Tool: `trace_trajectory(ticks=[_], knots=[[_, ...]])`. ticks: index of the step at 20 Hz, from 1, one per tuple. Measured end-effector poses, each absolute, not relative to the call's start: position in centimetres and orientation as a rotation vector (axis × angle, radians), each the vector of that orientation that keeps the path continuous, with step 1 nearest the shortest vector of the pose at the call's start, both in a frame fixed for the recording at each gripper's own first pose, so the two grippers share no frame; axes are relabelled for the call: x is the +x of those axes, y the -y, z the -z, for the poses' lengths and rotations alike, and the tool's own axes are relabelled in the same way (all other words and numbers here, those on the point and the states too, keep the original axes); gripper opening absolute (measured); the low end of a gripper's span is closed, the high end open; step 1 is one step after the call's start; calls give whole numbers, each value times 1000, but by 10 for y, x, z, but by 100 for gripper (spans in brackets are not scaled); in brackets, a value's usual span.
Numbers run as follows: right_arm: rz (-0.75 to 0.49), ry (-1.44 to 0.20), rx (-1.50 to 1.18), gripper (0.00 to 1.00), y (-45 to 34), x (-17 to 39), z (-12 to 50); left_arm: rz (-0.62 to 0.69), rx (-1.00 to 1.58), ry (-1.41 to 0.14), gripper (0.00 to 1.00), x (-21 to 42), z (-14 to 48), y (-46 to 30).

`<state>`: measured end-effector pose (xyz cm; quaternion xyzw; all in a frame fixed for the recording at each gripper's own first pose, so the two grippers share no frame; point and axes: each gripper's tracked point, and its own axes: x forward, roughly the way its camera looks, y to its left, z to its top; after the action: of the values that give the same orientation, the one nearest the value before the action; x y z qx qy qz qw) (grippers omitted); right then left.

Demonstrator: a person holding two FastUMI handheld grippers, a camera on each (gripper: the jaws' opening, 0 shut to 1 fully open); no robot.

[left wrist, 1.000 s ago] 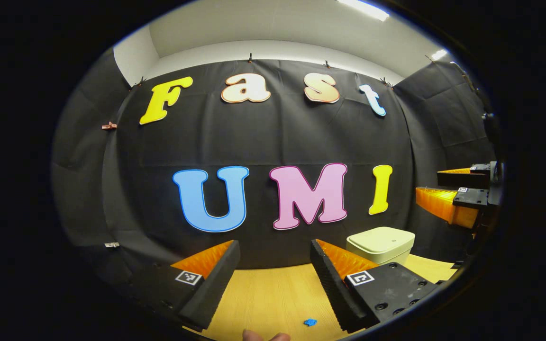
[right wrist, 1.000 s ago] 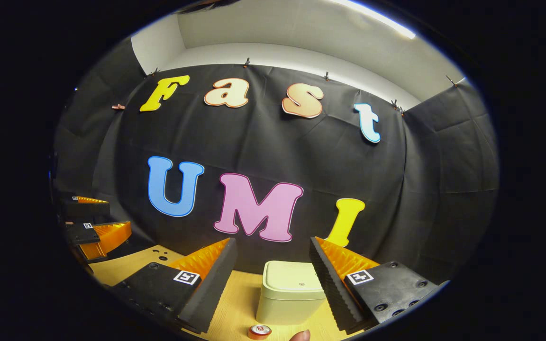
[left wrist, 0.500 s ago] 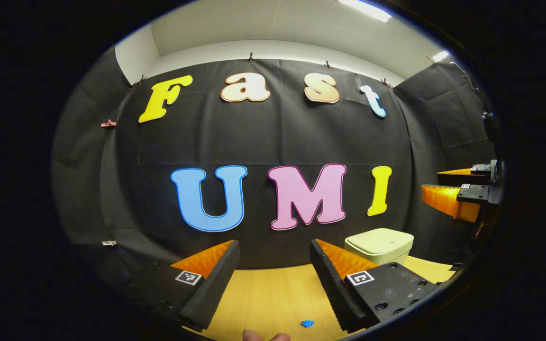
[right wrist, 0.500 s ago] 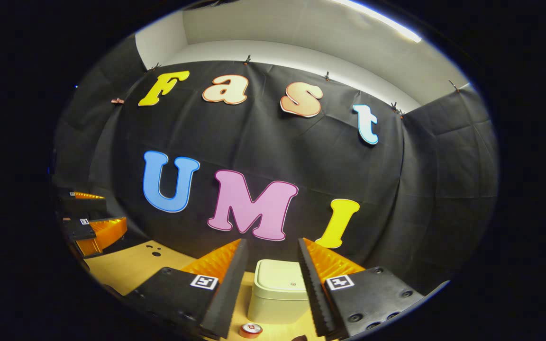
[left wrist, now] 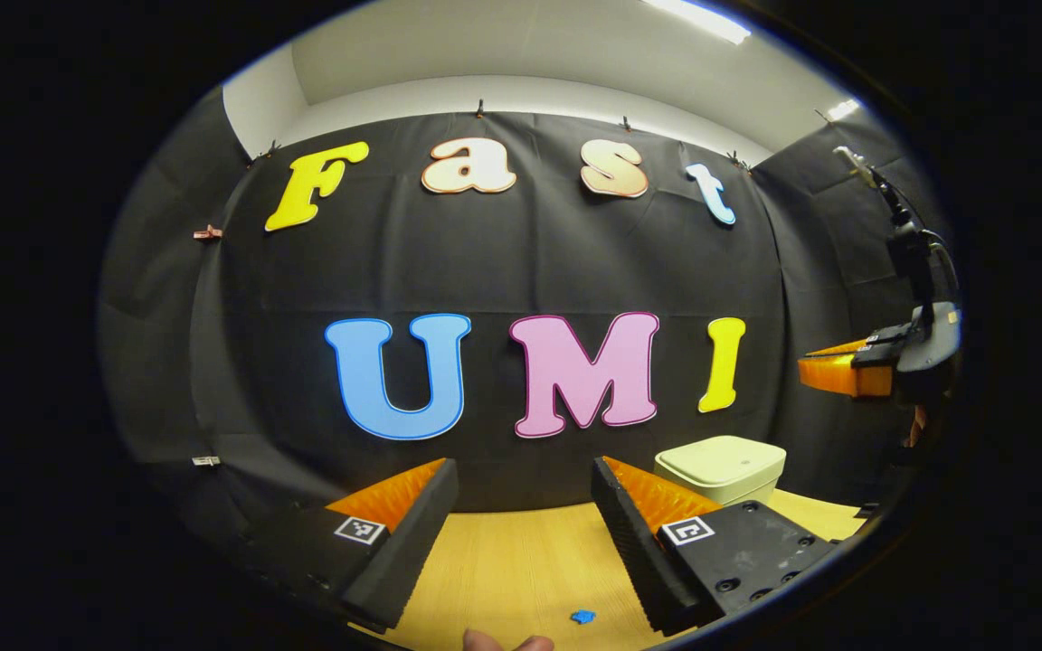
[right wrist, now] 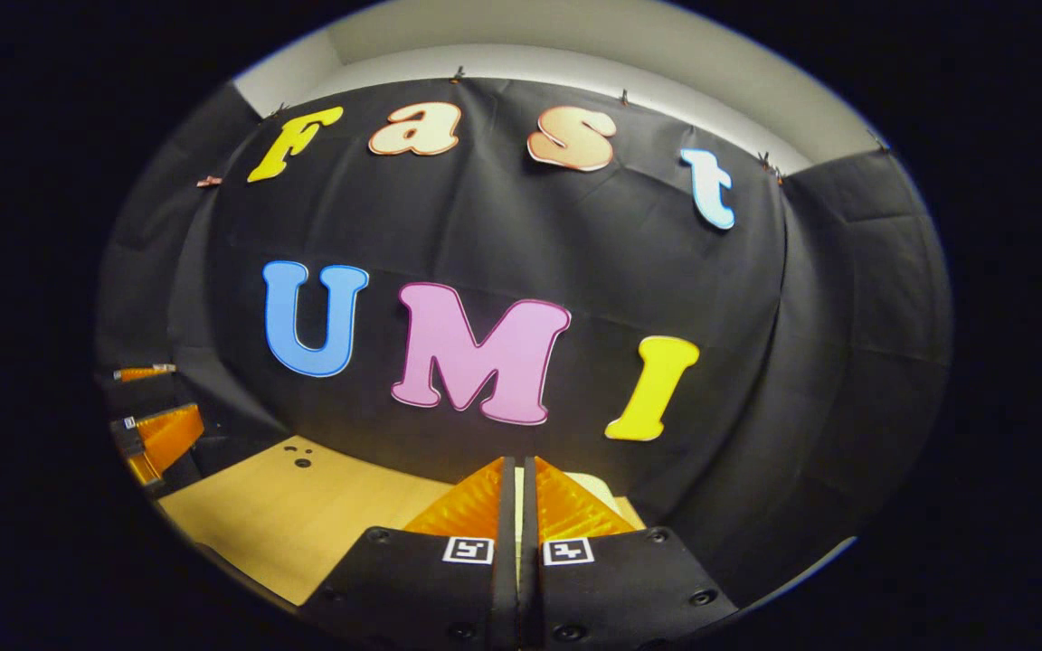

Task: Press the lid of the desktop garbage bin to open it, pick up the crumpled paper on the desktop and throw it into the bin, then pick up the pop can on the desktop and drop it into the bin, and finally close the garbage bin lid.

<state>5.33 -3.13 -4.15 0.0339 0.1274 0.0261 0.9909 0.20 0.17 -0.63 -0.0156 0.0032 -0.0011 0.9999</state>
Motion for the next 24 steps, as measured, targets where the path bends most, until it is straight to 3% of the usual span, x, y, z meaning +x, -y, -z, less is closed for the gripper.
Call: trace_trajectory(ticks=[10,17,24], knots=[[-93,-804,234,5,71,117,163,-8,-40,-11,95,-5,13,-8],[-74,-985,272,6,78,153,220,-26,-41,-21,95,-5,17,-14],[-139,-1150,265,6,67,158,252,-37,-40,-27,95,-4,21,-15]])
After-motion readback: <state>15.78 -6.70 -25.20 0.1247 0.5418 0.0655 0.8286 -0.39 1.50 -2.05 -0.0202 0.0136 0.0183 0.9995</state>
